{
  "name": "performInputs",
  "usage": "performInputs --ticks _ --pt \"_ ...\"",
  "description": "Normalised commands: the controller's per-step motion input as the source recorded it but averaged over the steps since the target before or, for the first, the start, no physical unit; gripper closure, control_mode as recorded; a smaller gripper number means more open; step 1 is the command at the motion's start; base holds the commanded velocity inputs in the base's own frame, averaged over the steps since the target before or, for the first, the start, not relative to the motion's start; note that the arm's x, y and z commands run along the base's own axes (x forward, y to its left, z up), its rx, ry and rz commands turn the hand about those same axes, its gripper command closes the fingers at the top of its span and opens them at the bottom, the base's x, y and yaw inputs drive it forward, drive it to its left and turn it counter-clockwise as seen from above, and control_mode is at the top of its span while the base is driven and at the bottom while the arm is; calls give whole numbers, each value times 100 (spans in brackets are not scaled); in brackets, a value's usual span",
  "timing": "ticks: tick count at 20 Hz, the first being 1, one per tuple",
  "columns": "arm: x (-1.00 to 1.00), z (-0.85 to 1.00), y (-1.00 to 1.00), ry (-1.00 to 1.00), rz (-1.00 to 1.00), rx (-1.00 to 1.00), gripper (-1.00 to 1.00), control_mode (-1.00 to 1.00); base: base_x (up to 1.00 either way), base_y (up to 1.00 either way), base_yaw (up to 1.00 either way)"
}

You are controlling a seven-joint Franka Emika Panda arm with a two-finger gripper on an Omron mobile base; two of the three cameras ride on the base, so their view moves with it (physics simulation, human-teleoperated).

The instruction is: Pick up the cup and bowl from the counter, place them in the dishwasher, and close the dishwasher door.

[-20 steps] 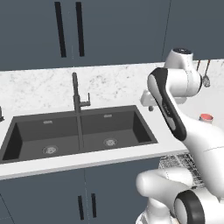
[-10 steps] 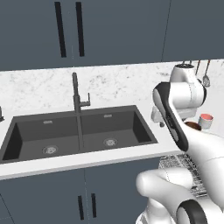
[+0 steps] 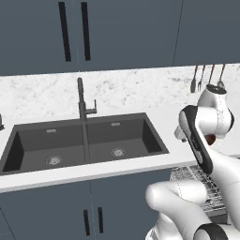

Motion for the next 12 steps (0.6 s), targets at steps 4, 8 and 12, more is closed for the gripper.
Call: performInputs --ticks 4,8,12 --pt "34 -18 -47 16 1 0 -100 -100 0 0 0" --pt "35 -10 -24 23 0 0 -100 -100 0 0 0" --pt "39 -15 -31 18 0 0 -100 -100 0 0 0"
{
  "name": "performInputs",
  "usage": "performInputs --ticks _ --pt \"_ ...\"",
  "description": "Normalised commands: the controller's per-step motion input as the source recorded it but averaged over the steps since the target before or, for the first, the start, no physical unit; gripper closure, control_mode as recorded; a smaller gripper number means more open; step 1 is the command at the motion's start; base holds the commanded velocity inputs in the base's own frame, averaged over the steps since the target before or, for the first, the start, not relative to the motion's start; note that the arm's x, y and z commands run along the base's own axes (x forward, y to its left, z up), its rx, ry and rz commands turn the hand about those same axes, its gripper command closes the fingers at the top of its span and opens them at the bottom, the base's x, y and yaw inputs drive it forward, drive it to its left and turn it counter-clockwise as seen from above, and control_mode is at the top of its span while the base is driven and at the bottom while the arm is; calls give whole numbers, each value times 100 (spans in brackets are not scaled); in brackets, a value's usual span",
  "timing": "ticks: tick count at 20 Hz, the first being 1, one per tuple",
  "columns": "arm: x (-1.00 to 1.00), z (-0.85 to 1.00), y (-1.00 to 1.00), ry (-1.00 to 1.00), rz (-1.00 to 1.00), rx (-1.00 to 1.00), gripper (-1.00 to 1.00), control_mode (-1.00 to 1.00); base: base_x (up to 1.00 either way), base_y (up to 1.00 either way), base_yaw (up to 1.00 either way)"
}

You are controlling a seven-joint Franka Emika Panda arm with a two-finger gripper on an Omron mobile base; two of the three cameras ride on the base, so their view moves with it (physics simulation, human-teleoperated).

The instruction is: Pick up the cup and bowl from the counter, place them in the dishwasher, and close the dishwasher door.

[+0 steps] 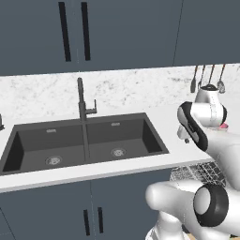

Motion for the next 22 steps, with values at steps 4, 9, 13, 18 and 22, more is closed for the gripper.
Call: performInputs --ticks 4,9,13,18,22 --pt "32 -25 -49 4 0 0 -100 -100 0 0 0" --pt "9 -23 -41 -1 2 0 -100 -100 0 0 0" --pt "25 -19 -29 0 1 0 -100 -100 0 0 0" --pt "28 -22 -23 0 4 0 -100 -100 0 0 0" --pt "31 -17 -39 0 5 1 -100 -100 0 0 0"
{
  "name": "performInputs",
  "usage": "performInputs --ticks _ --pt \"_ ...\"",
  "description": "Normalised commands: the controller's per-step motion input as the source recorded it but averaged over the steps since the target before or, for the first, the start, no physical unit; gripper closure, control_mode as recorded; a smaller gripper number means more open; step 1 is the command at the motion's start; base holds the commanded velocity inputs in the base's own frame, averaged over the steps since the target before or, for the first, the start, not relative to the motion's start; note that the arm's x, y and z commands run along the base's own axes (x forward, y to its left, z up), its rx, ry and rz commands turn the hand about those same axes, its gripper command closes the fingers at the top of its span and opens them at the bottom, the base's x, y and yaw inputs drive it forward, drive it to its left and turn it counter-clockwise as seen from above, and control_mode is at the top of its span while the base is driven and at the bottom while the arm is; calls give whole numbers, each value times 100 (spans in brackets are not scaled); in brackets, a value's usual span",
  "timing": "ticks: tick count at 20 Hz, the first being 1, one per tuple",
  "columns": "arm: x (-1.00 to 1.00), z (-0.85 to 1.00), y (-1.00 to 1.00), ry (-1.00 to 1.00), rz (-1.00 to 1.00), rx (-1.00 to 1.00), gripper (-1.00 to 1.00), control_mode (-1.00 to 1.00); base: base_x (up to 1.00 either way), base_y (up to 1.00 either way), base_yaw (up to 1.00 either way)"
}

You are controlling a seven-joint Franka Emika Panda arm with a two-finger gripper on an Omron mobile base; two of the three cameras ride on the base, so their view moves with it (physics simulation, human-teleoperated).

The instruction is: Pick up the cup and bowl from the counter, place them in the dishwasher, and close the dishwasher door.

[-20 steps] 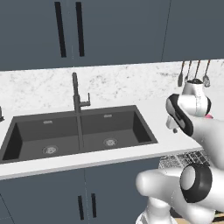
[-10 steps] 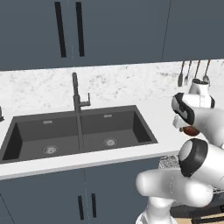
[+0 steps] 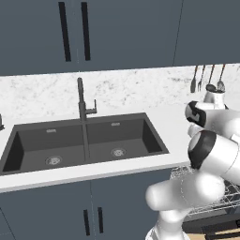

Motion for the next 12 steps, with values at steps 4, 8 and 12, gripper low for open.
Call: performInputs --ticks 4,8,12 --pt "39 -16 -28 0 5 1 -100 -100 0 0 0" --pt "44 -12 -15 0 4 0 -100 -100 0 0 0" --pt "29 -9 -19 0 6 1 -100 -100 0 0 0"
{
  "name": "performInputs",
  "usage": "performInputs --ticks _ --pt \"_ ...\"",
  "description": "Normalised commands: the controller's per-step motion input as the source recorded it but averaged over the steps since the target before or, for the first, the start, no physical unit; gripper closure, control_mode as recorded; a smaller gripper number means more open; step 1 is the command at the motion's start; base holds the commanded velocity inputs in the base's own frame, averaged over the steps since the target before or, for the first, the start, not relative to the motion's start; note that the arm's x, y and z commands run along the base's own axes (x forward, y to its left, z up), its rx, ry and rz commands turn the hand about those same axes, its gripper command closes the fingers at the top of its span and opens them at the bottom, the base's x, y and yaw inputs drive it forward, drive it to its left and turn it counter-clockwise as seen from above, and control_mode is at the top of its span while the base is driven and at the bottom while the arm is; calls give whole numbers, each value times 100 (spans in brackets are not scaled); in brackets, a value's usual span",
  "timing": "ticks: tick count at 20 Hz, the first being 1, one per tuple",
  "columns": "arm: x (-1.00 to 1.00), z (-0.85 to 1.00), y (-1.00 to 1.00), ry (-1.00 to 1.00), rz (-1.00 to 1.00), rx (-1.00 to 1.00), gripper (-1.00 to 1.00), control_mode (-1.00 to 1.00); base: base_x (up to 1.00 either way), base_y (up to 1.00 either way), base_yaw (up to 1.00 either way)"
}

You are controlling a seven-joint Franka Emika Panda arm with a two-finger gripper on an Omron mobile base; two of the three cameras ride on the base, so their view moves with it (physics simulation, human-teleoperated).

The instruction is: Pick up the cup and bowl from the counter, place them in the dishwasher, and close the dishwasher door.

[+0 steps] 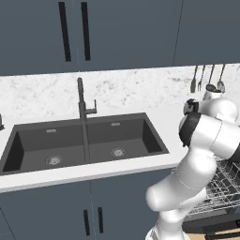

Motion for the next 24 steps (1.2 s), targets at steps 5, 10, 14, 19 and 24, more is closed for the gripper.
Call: performInputs --ticks 5,10,14,19,24 --pt "17 -21 -17 0 4 1 -100 -100 0 0 0" --pt "15 -33 -8 0 1 0 -100 -100 0 0 0" --pt "26 -28 -5 0 1 0 -100 -100 0 0 0" --pt "26 -3 -19 0 2 2 -100 -100 0 0 0" --pt "13 -8 -14 0 3 1 -100 -100 0 0 0"
